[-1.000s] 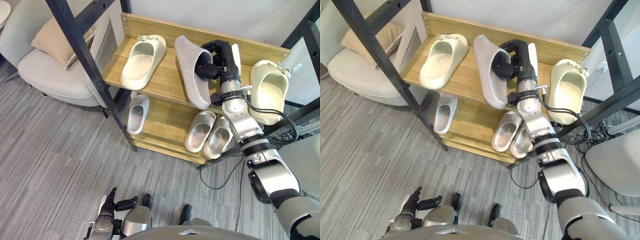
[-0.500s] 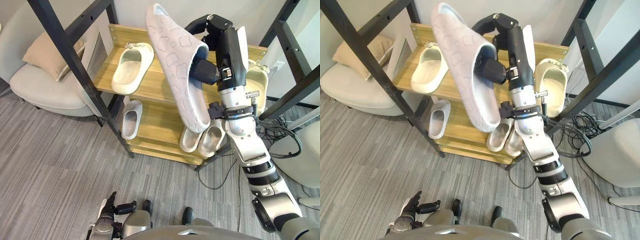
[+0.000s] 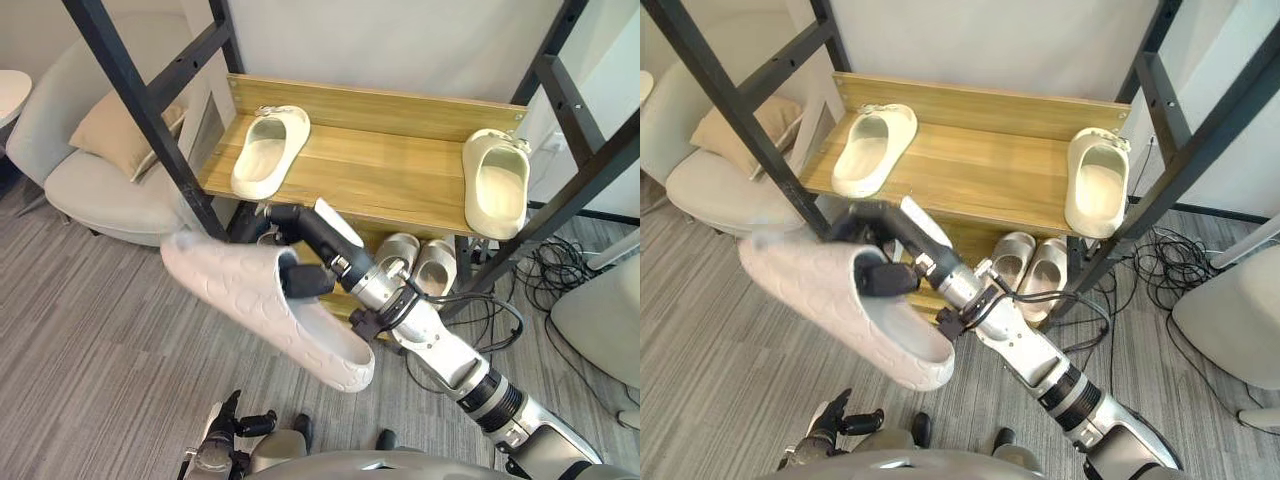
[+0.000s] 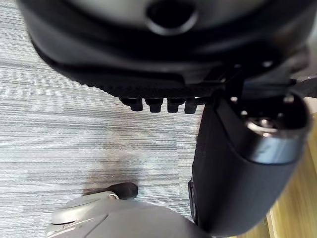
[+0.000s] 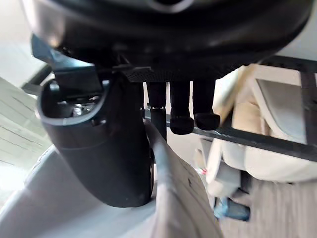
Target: Organize the slippers on the shoe rack
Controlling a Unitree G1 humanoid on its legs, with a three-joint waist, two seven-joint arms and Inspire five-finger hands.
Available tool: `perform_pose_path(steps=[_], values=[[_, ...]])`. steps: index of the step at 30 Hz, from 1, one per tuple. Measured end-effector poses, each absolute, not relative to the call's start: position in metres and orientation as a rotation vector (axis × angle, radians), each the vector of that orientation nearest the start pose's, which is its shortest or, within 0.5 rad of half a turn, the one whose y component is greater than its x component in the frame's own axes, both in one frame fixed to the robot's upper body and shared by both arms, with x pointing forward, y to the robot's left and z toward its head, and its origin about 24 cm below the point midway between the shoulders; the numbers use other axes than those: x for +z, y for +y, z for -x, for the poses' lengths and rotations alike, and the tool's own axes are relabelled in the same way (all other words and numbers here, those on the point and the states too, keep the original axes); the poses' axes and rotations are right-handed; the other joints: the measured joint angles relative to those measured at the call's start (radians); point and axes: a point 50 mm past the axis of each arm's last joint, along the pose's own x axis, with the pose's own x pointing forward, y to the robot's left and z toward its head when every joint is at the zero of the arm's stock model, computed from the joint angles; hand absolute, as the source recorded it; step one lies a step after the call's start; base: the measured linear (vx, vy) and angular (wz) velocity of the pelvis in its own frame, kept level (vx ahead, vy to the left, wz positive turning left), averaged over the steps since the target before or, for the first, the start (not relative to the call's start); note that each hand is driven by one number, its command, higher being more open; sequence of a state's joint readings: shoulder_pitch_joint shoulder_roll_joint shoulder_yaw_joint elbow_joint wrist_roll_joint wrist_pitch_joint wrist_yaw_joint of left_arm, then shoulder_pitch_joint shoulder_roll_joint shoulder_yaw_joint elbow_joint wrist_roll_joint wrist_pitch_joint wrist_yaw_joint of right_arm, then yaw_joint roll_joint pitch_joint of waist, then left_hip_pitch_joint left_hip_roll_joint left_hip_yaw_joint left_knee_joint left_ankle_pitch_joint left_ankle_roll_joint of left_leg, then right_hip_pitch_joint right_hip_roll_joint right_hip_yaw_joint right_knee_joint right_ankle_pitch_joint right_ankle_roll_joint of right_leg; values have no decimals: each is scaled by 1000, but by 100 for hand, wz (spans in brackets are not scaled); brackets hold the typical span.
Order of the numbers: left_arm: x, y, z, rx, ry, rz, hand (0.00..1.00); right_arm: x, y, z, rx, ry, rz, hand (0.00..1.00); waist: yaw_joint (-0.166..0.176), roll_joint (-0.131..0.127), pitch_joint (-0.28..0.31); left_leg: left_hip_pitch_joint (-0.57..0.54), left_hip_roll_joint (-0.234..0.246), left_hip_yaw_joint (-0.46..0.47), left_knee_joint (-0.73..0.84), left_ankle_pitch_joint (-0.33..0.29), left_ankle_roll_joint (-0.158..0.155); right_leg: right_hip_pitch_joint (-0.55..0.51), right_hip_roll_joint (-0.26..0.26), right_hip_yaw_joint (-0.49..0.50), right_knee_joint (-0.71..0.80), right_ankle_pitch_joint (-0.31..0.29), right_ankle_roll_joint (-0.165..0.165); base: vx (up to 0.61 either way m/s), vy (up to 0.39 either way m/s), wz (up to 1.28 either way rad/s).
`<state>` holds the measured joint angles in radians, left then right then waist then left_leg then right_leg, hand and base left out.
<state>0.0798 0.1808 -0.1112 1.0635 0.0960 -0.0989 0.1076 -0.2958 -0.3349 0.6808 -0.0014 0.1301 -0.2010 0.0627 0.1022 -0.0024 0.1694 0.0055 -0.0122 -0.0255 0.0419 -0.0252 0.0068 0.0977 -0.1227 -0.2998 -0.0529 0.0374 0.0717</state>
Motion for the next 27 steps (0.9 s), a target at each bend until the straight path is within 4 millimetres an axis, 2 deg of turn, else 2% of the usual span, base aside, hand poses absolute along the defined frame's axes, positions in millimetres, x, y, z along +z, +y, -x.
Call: perform_pose_path(steps=[3,5,7,9,11,12,14,15,17,19,21,24,27], values=[[-153,208,-111,24,1001,-349,100,74,-48,-249,798,-267,297,0,4,15,22,-61,-3,-27,55,-3,-3,-46,-10,-25,61,-24,-3,-32,4,30],[-148,206,-129,23,948,-350,100,74,-53,-255,781,-268,335,0,6,39,70,-142,3,-44,166,-36,-7,-127,-22,-29,192,-72,-9,-148,26,19],[-139,205,-150,33,870,-350,100,79,-54,-263,770,-294,393,0,10,50,127,-224,6,-48,277,-72,-8,-213,-38,-26,325,-123,-14,-262,7,6],[-128,205,-171,43,793,-349,100,86,-57,-273,745,-325,460,0,14,52,166,-337,7,-53,391,-108,-12,-328,-57,-24,464,-175,-20,-283,-23,10],[-118,203,-191,66,722,-316,100,94,-69,-286,674,-356,543,0,19,49,205,-465,8,-65,507,-142,-19,-452,-81,-25,596,-227,-26,-250,-58,14],[-115,201,-195,72,702,-300,100,97,-74,-290,644,-366,567,0,22,49,218,-492,7,-67,528,-145,-18,-480,-88,-26,622,-233,-27,-269,-68,9],[-105,199,-208,98,631,-258,100,112,-93,-304,529,-398,624,0,27,48,255,-578,1,-75,588,-147,-19,-567,-108,-32,700,-249,-38,-187,-50,11],[-102,199,-211,99,618,-255,100,116,-98,-307,499,-408,638,0,27,48,259,-601,-1,-77,604,-148,-20,-589,-115,-35,721,-255,-38,-120,-41,20],[-93,196,-224,112,564,-229,100,136,-117,-321,367,-450,670,0,26,49,275,-697,-15,-95,689,-162,-31,-677,-142,-45,821,-289,-44,-151,-64,24],[-86,194,-231,120,523,-206,100,154,-126,-328,284,-498,677,0,28,48,277,-773,-16,-103,766,-185,-36,-746,-155,-47,902,-317,-53,-99,-48,12],[-82,192,-237,135,500,-179,100,169,-127,-332,235,-552,675,0,27,47,277,-827,-17,-105,825,-202,-32,-797,-165,-44,964,-344,-58,-142,-55,4],[-66,186,-253,160,419,-125,100,208,-126,-335,119,-701,649,0,34,39,285,-962,-19,-120,941,-231,-44,-923,-189,-47,1096,-399,-69,-92,-29,8],[-59,183,-258,164,384,-96,100,221,-127,-335,64,-750,630,0,47,32,295,-1002,-20,-124,973,-237,-50,-964,-199,-50,1142,-420,-76,-52,-11,8]])
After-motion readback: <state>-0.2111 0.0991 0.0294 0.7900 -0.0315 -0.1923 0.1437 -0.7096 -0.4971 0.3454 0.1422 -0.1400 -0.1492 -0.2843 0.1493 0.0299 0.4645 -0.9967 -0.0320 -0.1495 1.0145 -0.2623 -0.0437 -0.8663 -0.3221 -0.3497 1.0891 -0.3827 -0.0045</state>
